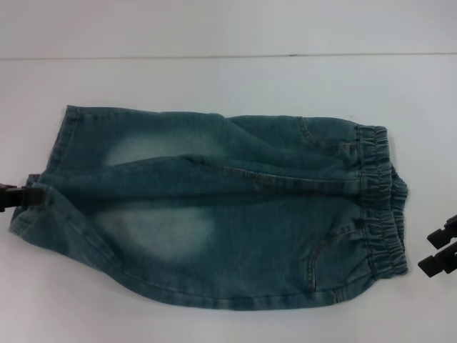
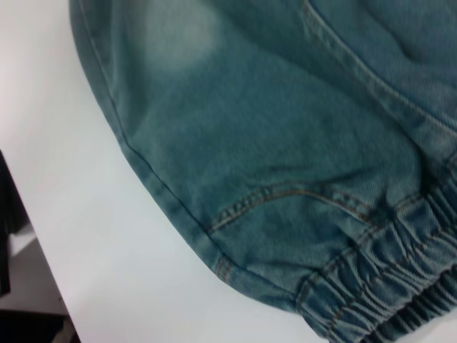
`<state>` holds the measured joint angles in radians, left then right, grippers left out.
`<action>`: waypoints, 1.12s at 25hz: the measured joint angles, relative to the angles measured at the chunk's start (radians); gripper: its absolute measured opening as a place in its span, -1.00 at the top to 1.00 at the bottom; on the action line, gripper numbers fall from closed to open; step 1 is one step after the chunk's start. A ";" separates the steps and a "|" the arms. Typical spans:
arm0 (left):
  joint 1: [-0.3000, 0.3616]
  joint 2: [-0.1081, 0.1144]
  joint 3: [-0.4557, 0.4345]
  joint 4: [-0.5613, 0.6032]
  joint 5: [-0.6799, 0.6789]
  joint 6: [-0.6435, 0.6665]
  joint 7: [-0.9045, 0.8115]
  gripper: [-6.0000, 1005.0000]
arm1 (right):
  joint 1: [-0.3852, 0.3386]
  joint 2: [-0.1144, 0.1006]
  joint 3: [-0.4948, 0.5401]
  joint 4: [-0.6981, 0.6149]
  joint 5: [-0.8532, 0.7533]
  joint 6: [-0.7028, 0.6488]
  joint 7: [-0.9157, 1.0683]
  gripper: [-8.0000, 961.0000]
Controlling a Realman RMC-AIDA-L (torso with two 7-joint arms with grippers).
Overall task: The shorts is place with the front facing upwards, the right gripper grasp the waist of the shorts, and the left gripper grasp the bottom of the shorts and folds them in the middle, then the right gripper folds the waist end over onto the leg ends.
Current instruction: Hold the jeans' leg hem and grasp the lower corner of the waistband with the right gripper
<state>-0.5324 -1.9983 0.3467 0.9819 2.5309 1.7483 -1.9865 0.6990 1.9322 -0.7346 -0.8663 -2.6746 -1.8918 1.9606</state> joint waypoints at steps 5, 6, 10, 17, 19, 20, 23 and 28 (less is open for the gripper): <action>-0.007 0.001 0.001 0.004 0.000 0.018 0.000 0.94 | 0.009 0.018 -0.024 0.006 -0.023 0.020 0.007 -0.65; -0.007 0.001 0.001 0.003 0.000 0.019 0.000 0.94 | 0.009 0.024 -0.027 0.006 -0.031 0.024 0.007 -0.65; -0.006 0.001 0.000 0.002 0.000 0.020 0.000 0.94 | 0.010 0.044 -0.028 0.009 -0.044 0.035 0.009 -0.66; -0.007 -0.001 -0.002 0.000 0.000 0.020 0.000 0.94 | 0.024 0.048 -0.046 0.069 -0.056 0.070 0.017 -0.65; -0.006 -0.002 -0.002 0.000 0.000 0.020 0.000 0.94 | 0.026 0.050 -0.049 0.073 -0.064 0.076 0.020 -0.65; -0.005 -0.003 -0.002 0.000 0.000 0.020 0.000 0.94 | 0.026 0.051 -0.050 0.074 -0.066 0.077 0.021 -0.65; -0.001 -0.004 -0.002 0.000 0.000 0.019 0.000 0.94 | 0.026 0.051 -0.052 0.074 -0.069 0.085 0.029 -0.65; 0.003 -0.006 -0.002 0.000 0.000 0.020 0.000 0.94 | 0.029 0.059 -0.054 0.075 -0.069 0.098 0.033 -0.65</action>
<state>-0.5295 -2.0046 0.3451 0.9817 2.5310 1.7678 -1.9861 0.7275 1.9913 -0.7884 -0.7918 -2.7437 -1.7942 1.9940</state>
